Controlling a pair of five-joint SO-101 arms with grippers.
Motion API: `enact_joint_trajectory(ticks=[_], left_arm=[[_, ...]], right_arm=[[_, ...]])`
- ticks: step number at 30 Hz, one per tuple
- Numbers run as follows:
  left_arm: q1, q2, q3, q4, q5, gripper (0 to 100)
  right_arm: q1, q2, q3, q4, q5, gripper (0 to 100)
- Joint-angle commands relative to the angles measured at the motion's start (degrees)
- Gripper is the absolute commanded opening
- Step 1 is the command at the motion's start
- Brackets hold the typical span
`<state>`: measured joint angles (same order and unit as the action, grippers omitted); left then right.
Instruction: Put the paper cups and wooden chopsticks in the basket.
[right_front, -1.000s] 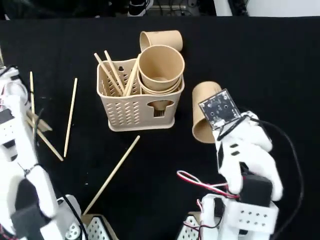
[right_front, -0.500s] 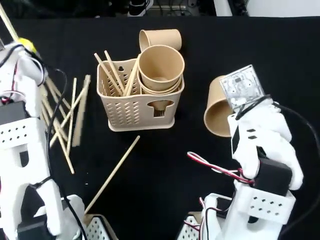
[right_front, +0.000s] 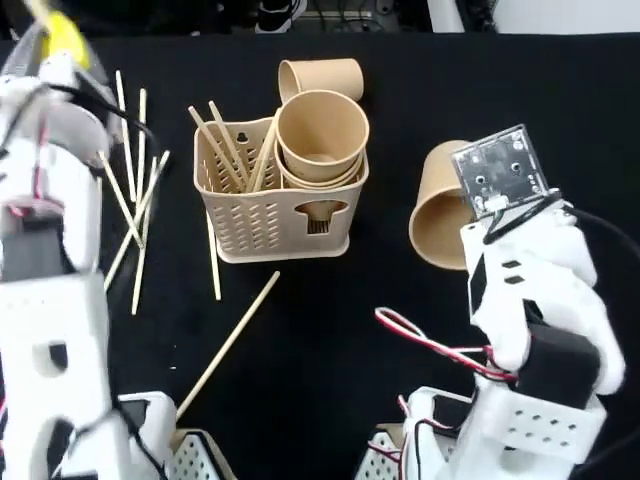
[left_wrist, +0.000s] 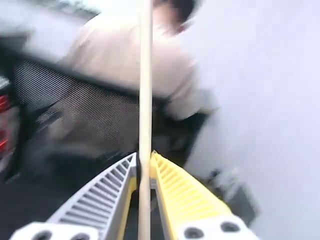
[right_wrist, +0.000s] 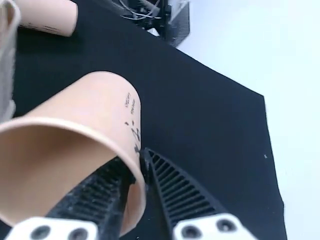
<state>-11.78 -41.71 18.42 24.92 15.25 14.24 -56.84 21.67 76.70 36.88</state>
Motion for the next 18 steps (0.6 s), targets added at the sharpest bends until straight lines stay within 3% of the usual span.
enact_joint_trajectory(ticks=[1,7,12,14,18], left_arm=[[9.45,-12.57,0.66,-1.14,0.53,3],[19.21,-19.08,4.18,-1.14,0.53,3],[20.44,-18.73,10.07,-1.76,0.53,3],[20.26,-18.73,15.69,-7.03,0.44,3],[19.91,-19.25,29.41,-26.11,-0.09,3]], right_arm=[[-2.29,6.73,-13.58,7.03,-2.11,1.1],[-7.65,25.71,-46.02,24.79,-6.24,1.1],[-8.53,35.47,-57.36,24.62,-11.69,1.1],[-9.14,35.82,-56.84,24.62,-12.75,1.1],[-9.85,35.47,-57.98,24.62,-12.84,1.1]])
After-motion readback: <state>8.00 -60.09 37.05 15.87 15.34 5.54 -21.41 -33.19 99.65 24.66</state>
